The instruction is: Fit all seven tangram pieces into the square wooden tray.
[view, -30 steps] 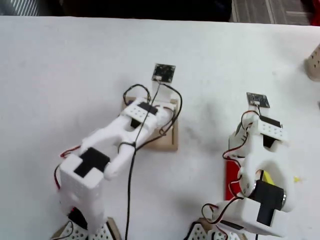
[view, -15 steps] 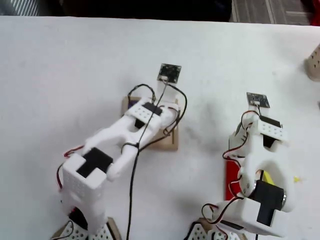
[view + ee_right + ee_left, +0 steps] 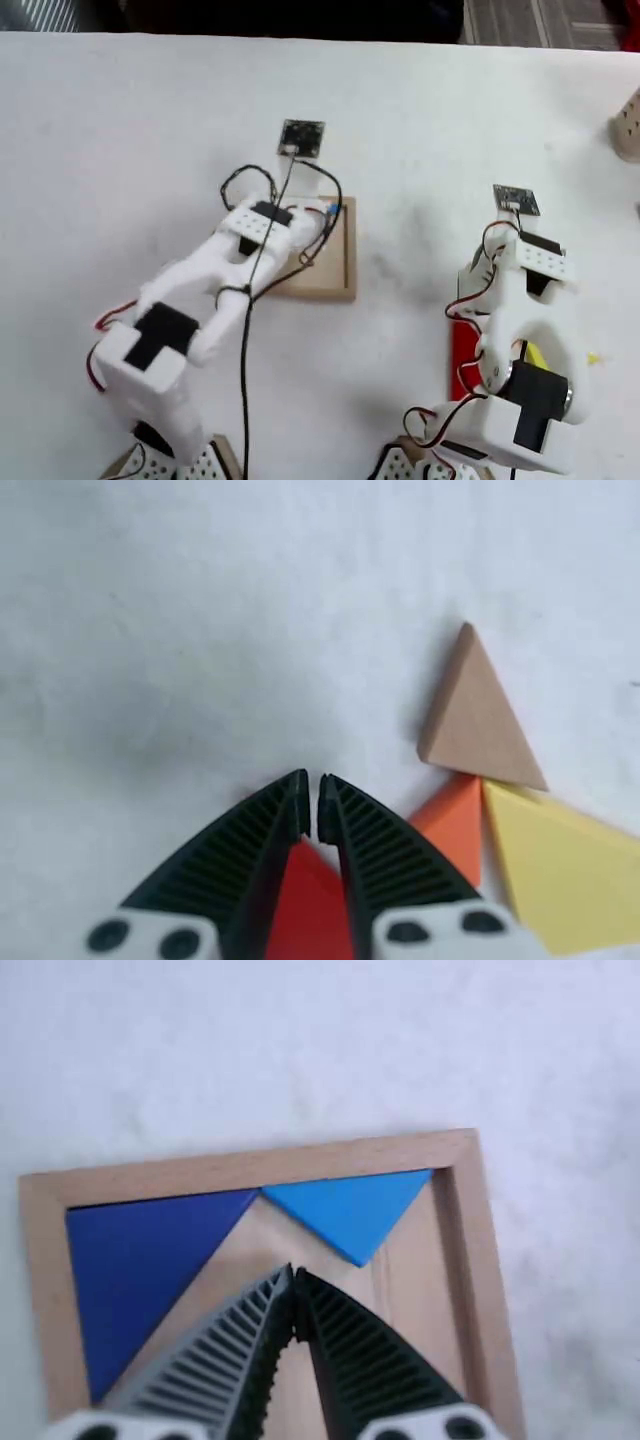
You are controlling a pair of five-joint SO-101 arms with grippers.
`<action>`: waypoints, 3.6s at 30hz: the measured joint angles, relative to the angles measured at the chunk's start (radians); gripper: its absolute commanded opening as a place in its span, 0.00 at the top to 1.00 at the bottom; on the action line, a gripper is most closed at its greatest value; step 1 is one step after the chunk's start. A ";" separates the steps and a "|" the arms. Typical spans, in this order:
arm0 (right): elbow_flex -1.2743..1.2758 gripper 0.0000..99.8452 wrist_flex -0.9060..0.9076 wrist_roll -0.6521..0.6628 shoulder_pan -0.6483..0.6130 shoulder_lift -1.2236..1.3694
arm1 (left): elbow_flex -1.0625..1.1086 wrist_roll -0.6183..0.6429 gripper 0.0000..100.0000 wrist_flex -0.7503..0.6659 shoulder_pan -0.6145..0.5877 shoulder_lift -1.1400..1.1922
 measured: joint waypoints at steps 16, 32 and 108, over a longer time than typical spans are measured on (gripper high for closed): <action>0.000 0.98 0.000 0.000 0.000 0.000 | -0.195 0.000 0.98 0.032 -0.017 0.169; 0.000 0.98 0.000 0.000 0.000 0.000 | 0.041 -0.130 0.98 0.129 -0.012 -0.173; 0.390 0.97 -0.112 1.432 0.502 -0.227 | 0.631 -0.232 0.71 -0.087 -0.364 -0.611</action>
